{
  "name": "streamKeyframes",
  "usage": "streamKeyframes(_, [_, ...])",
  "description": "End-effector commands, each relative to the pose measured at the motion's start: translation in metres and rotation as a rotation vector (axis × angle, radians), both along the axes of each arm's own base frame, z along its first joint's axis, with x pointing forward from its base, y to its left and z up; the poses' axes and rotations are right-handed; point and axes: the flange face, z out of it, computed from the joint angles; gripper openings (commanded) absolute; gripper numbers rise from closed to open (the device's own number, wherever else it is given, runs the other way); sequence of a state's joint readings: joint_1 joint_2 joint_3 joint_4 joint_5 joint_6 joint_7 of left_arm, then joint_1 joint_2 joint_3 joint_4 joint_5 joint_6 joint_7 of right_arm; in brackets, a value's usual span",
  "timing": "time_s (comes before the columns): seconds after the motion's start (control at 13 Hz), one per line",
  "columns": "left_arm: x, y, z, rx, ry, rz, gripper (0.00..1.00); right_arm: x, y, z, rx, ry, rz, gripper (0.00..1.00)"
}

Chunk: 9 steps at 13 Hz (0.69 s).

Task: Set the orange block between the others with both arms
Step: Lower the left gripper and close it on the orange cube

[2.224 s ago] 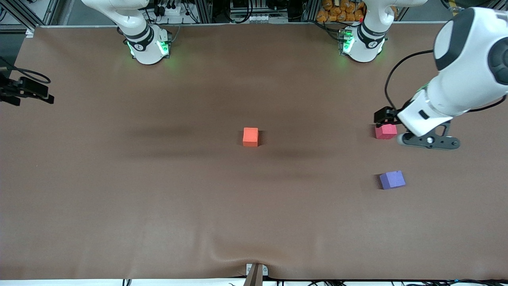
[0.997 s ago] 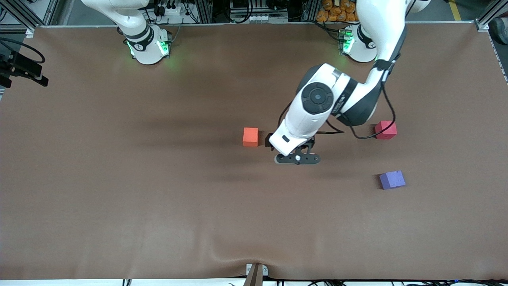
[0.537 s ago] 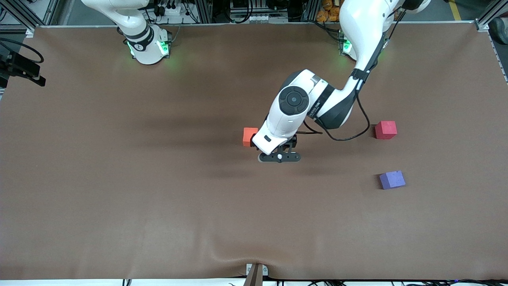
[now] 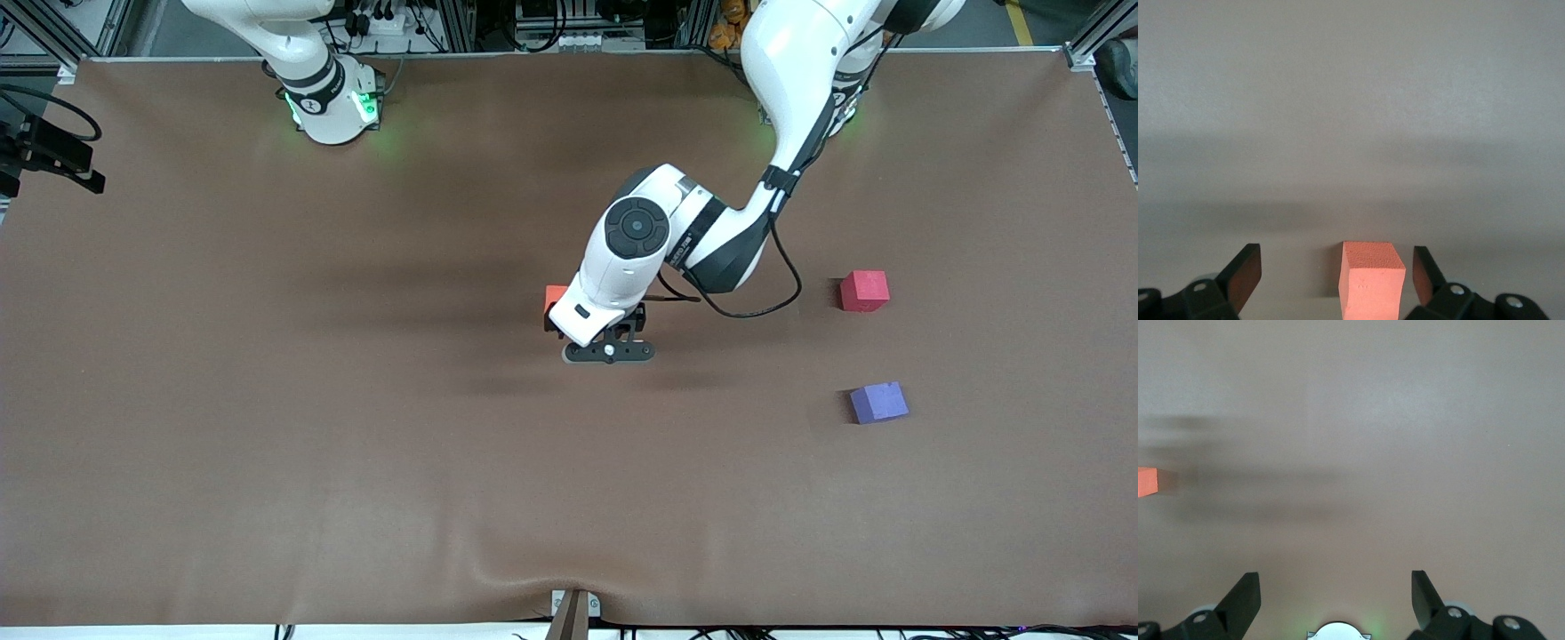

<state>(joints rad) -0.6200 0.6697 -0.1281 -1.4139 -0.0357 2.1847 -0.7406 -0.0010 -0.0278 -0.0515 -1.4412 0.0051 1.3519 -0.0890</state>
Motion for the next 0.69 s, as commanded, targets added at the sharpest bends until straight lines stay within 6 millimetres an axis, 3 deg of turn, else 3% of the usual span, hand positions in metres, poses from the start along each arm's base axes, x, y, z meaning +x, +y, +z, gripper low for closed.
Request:
streamKeyframes(0.0, [-0.007,-0.022,-0.016,-0.004,0.006,0.002,1.00,0.001,-0.001,0.004,-0.019,-0.005,0.010,1.00])
streamKeyframes(0.61, [-0.046,-0.053,-0.045,0.039,0.031,-0.080,1.00,-0.001,-0.002,0.004,-0.021,0.004,0.006,1.00])
